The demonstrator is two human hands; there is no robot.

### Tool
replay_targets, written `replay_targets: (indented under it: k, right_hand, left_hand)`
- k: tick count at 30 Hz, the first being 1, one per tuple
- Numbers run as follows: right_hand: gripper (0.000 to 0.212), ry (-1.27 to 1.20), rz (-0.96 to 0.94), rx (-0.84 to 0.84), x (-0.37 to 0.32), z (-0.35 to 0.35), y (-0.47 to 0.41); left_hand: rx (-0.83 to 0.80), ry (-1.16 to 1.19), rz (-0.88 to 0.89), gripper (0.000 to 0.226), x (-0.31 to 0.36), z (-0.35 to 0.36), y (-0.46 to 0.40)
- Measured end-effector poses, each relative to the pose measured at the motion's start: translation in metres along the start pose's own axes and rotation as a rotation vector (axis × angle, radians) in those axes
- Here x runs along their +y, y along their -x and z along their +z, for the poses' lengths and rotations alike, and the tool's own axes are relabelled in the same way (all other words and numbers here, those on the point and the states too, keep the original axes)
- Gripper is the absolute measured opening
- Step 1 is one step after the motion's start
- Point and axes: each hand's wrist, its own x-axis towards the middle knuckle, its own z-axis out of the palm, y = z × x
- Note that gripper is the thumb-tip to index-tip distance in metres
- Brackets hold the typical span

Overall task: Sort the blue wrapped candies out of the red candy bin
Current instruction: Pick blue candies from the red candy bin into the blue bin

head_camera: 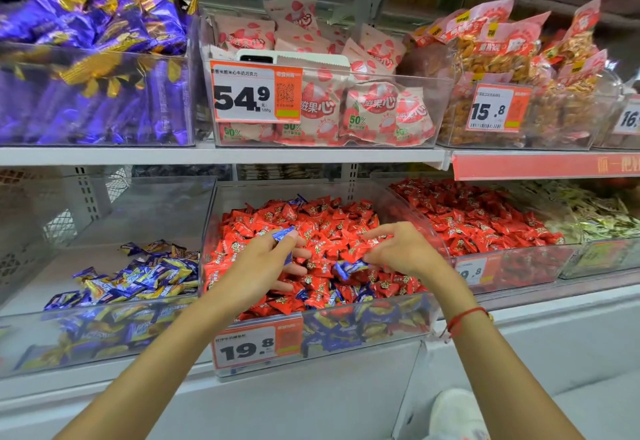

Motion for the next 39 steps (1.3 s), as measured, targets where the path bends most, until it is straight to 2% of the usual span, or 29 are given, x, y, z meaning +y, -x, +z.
replay_targets:
  k: [3, 5, 7, 10, 12, 16, 18, 20, 22, 23, 25, 27, 28, 30, 31, 32, 34, 36, 39]
  right_hand:
    - [0.035, 0.359, -0.152, 0.231, 0.004, -0.005, 0.001]
    - [0.026, 0.38, -0.287, 0.302, -0.004, -0.004, 0.007]
    - [0.019, 0.168, -0.339, 0.297, -0.016, -0.003, 0.014]
    - [0.017, -0.319, -0.334, 0.0, -0.039, 0.007, 0.03]
    - [0.017, -0.451, -0.335, -0.079, -0.049, 0.022, 0.036]
    - [0.013, -0.571, -0.316, -0.048, -0.056, 0.035, 0.043]
    - [0.014, -0.401, -0.268, -0.01, -0.047, 0.021, 0.037]
    - [0.015, 0.107, -0.14, 0.035, -0.029, 0.004, 0.026]
    - [0.029, 0.534, 0.042, -0.077, -0.014, 0.001, 0.021]
    - [0.032, 0.602, 0.088, -0.156, -0.009, 0.005, 0.021]
    - [0.025, 0.516, 0.117, -0.219, -0.007, 0.014, 0.021]
    - [0.02, 0.43, 0.099, -0.188, -0.007, 0.015, 0.023]
    - [0.017, 0.419, 0.076, -0.138, -0.008, 0.011, 0.023]
    - [0.012, 0.368, 0.006, 0.074, -0.01, 0.001, 0.025]
    - [0.01, 0.272, -0.039, 0.171, -0.014, -0.004, 0.028]
    - [0.009, 0.118, -0.087, 0.2, -0.02, -0.007, 0.032]
    - [0.011, -0.242, -0.161, 0.041, -0.039, -0.007, 0.044]
    - [0.016, -0.423, -0.195, -0.121, -0.055, 0.005, 0.054]
    - [0.008, -0.468, -0.254, -0.07, -0.064, 0.029, 0.059]
  left_hand:
    - [0.006, -0.026, 0.0, 0.024, 0.001, 0.001, 0.0]
    - [0.019, -0.037, -0.004, 0.024, 0.001, 0.0, 0.0]
    - [0.042, -0.014, -0.022, 0.026, 0.001, -0.001, 0.0]
    - [0.055, 0.05, -0.011, 0.03, 0.003, -0.001, 0.002]
    - [0.036, 0.062, 0.02, 0.029, 0.003, 0.003, 0.006]
    - [0.084, -0.131, 0.14, 0.01, -0.005, 0.007, 0.005]
    - [0.121, -0.185, 0.131, 0.014, -0.006, 0.004, 0.003]
    - [0.148, -0.181, 0.086, 0.025, -0.006, -0.001, 0.001]
    - [0.147, -0.143, 0.042, 0.031, -0.001, -0.005, 0.001]
    - [0.139, -0.129, 0.03, 0.033, 0.001, -0.006, 0.001]
    - [0.131, -0.117, 0.023, 0.036, 0.006, -0.008, 0.002]
    - [0.134, -0.07, 0.018, 0.036, 0.009, -0.009, 0.005]
    - [0.133, -0.05, 0.014, 0.034, 0.01, -0.01, 0.006]
    - [0.129, -0.054, 0.005, 0.033, 0.01, -0.011, 0.008]
    - [0.131, -0.064, -0.002, 0.033, 0.009, -0.011, 0.008]
    - [0.132, -0.063, -0.013, 0.033, 0.009, -0.011, 0.007]
    - [0.127, -0.028, -0.036, 0.034, 0.009, -0.008, 0.006]
    - [0.111, 0.007, -0.06, 0.035, 0.012, -0.001, 0.007]
    - [0.099, 0.035, -0.049, 0.041, 0.013, 0.004, 0.009]
